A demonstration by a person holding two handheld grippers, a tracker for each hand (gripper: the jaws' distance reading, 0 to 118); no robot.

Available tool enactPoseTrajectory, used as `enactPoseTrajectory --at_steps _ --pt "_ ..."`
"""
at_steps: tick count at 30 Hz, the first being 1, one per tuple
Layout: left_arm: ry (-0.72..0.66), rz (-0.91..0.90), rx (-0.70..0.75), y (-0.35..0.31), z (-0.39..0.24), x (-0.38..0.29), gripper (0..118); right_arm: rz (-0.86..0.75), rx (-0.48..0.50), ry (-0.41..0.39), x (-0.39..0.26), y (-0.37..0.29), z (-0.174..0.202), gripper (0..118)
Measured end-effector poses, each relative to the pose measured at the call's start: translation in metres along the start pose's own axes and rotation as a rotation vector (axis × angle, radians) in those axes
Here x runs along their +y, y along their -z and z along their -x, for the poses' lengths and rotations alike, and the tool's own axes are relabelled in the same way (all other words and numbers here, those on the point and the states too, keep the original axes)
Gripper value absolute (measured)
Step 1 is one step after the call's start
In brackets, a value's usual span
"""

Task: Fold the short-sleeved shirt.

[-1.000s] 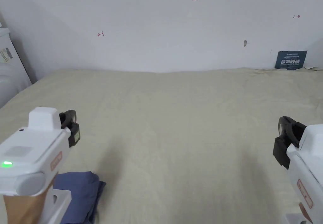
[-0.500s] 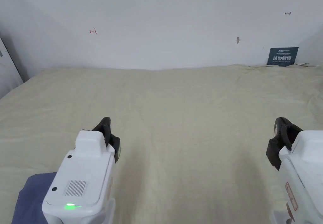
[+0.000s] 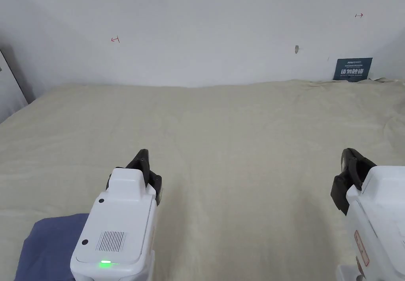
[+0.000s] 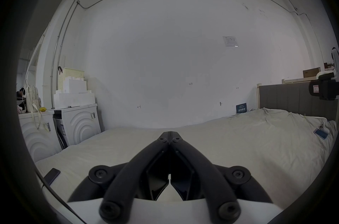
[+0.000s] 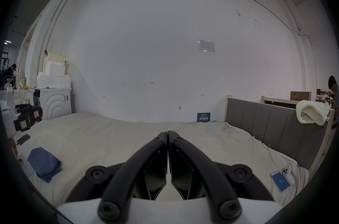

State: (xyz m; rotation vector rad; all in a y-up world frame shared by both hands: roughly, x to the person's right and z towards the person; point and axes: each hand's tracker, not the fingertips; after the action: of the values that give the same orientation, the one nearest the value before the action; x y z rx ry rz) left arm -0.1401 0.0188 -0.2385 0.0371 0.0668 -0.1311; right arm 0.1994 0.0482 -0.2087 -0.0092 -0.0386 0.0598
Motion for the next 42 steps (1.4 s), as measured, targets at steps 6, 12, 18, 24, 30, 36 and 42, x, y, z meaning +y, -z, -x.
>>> enactPoseTrajectory --at_steps 6,12,18,24,30,36,42 --pt "0.002 0.005 -0.004 -0.0005 -0.0014 -0.0007 0 0.001 0.003 0.001 0.0000 -0.0006 -0.0002 0" --pt "0.019 -0.002 -0.005 -0.0012 -0.0010 0.0000 0 0.002 0.001 0.005 -0.0007 -0.0013 -0.0006 0" --pt "0.007 0.002 0.000 -0.0017 0.0011 -0.0008 0 0.003 0.002 0.002 -0.0006 -0.0019 0.0001 0" --pt "0.004 0.001 0.008 -0.0016 0.0032 -0.0015 0 0.005 0.002 0.005 -0.0008 -0.0019 0.0003 0" --pt "-0.002 0.003 0.008 -0.0012 0.0038 -0.0017 0 0.004 0.002 0.004 -0.0002 -0.0022 0.0006 0" --pt "0.003 0.005 0.009 -0.0018 0.0042 -0.0034 0 0.002 0.004 0.001 0.0011 -0.0026 0.0017 0" --pt "-0.011 0.006 0.007 -0.0020 0.0051 -0.0027 9 -0.001 0.001 -0.003 0.0019 -0.0032 0.0027 4"
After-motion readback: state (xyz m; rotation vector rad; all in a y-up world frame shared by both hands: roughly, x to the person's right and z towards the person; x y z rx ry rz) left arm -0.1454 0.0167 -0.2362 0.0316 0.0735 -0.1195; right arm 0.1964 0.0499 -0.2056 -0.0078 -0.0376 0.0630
